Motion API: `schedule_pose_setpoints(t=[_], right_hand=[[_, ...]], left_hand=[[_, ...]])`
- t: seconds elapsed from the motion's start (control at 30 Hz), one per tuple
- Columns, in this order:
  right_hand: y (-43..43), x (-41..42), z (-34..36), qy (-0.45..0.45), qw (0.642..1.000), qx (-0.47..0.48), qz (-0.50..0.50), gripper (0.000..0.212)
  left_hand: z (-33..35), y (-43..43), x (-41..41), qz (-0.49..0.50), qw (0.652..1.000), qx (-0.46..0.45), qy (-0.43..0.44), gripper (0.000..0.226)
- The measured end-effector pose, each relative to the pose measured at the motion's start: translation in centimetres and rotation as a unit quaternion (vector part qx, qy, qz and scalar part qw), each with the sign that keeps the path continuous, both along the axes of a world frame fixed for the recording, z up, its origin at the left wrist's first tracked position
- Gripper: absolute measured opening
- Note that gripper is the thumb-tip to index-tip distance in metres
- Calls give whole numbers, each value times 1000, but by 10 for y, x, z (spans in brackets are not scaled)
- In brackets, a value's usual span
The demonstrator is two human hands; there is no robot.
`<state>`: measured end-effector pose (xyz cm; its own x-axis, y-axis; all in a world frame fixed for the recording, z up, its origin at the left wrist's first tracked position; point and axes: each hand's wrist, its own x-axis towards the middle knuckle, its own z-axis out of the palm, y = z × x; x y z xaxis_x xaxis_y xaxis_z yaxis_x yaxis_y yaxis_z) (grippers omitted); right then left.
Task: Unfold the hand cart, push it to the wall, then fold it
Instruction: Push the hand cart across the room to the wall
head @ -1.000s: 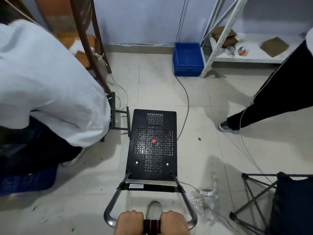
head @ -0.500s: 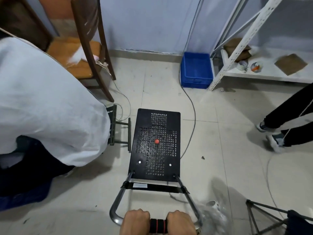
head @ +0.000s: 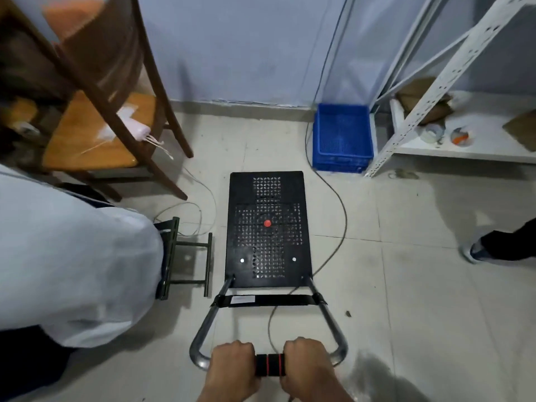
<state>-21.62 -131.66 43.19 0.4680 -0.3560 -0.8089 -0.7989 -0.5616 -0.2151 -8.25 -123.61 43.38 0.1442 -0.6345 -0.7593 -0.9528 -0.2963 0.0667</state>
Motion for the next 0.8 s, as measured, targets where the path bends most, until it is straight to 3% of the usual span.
schedule_pose_setpoints(t=[0.07, 0.23, 0.33, 0.47, 0.8], right_hand=[[-36, -1, 0, -32, 999, -22, 11, 6], [-134, 11, 3, -53, 996, -61, 35, 26], [-191, 31, 4, -40, 997, -55, 41, 27], [-264, 67, 4, -17, 997, -40, 69, 25], [-441, 138, 14, 20, 983, -47, 175, 27]], left_hand=[[1, -35, -2, 6, 1000, -4, -12, 29], [-4, -125, 8, 49, 998, -31, -5, 31], [-6, -177, 25, 77, 996, -43, -5, 32], [-15, -240, 52, 105, 993, -53, -1, 50], [-4, -407, 110, 134, 990, -8, 51, 28]])
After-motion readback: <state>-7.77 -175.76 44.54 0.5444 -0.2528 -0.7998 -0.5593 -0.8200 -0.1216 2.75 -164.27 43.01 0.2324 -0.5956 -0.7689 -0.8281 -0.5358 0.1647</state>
